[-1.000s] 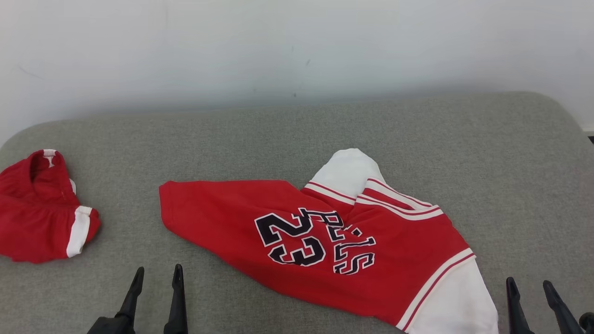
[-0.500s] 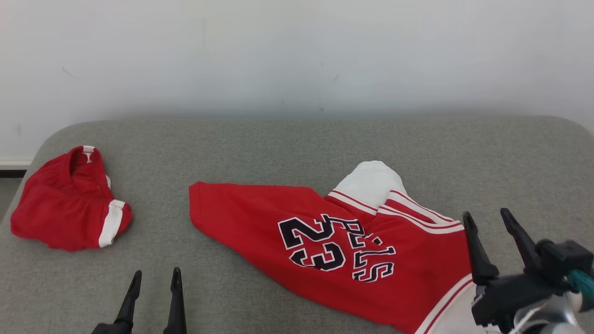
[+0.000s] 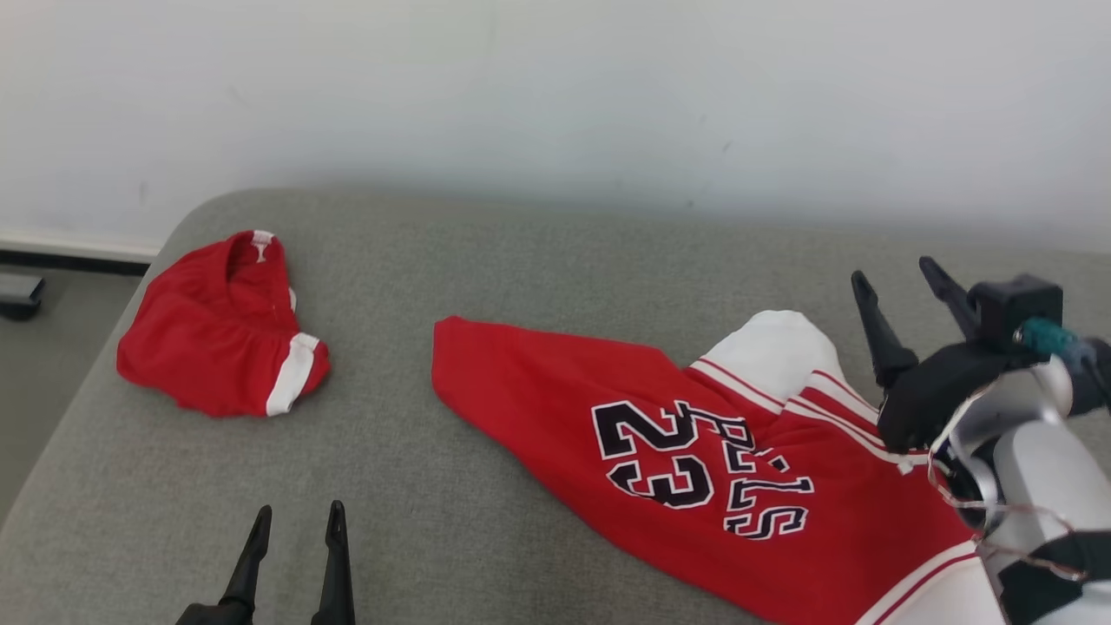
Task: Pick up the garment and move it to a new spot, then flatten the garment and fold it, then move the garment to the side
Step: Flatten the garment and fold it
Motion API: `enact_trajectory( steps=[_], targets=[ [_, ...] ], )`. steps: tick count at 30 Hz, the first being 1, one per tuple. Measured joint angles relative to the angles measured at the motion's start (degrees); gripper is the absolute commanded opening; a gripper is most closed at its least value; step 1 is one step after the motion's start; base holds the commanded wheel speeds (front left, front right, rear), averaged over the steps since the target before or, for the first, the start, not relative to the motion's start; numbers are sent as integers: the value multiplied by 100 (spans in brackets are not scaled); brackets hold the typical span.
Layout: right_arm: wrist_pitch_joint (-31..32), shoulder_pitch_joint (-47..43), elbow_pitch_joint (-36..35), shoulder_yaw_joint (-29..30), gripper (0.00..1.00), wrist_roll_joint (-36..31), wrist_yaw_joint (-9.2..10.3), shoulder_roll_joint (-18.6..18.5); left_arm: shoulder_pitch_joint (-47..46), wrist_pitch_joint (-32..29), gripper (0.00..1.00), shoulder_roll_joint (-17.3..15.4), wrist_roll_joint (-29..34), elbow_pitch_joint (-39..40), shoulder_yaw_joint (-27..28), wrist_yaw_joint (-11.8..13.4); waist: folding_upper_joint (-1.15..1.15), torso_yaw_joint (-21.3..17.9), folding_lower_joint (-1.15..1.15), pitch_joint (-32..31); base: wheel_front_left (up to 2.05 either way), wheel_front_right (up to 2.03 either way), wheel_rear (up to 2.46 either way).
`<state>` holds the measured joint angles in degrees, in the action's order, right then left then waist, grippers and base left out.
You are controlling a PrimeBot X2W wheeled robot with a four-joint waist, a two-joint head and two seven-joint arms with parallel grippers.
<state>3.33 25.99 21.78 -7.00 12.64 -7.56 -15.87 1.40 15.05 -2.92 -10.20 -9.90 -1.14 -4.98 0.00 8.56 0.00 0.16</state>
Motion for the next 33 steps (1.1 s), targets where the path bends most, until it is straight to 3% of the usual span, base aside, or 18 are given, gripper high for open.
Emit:
enact_trajectory(
  steps=[7, 16, 30, 31, 32, 33],
  targets=[
    [232, 1167, 1377, -226, 100, 38, 0, -381, -253, 0, 100, 1, -86, -8, -120, -8, 0, 295, 0, 433, 0, 0, 0],
    [623, 2041, 2891, -563, 100, 162, 0, -511, -621, 0, 100, 0, -211, -32, -293, -41, 1, 584, 1, 963, 0, 0, 0],
    [1224, 2638, 4342, -778, 100, 625, 2, -511, -870, 0, 100, 0, -311, -19, -448, -1, 1, 901, 1, 1464, 0, 0, 0],
    [1302, 2683, 4391, -791, 93, 676, 2, -505, -871, 0, 100, 0, -311, -21, -445, 2, 1, 901, 1, 1468, 0, 0, 0],
    [1358, 2716, 4420, -820, 29, 727, 2, -498, -871, 0, 100, 1, -313, -23, -445, 16, 1, 897, 1, 1468, 0, 0, 0],
    [1373, 2725, 4423, -866, 0, 766, 2, -490, -872, 0, 100, 1, -320, -23, -446, 26, 1, 891, 1, 1468, 0, 0, 0]
  ],
)
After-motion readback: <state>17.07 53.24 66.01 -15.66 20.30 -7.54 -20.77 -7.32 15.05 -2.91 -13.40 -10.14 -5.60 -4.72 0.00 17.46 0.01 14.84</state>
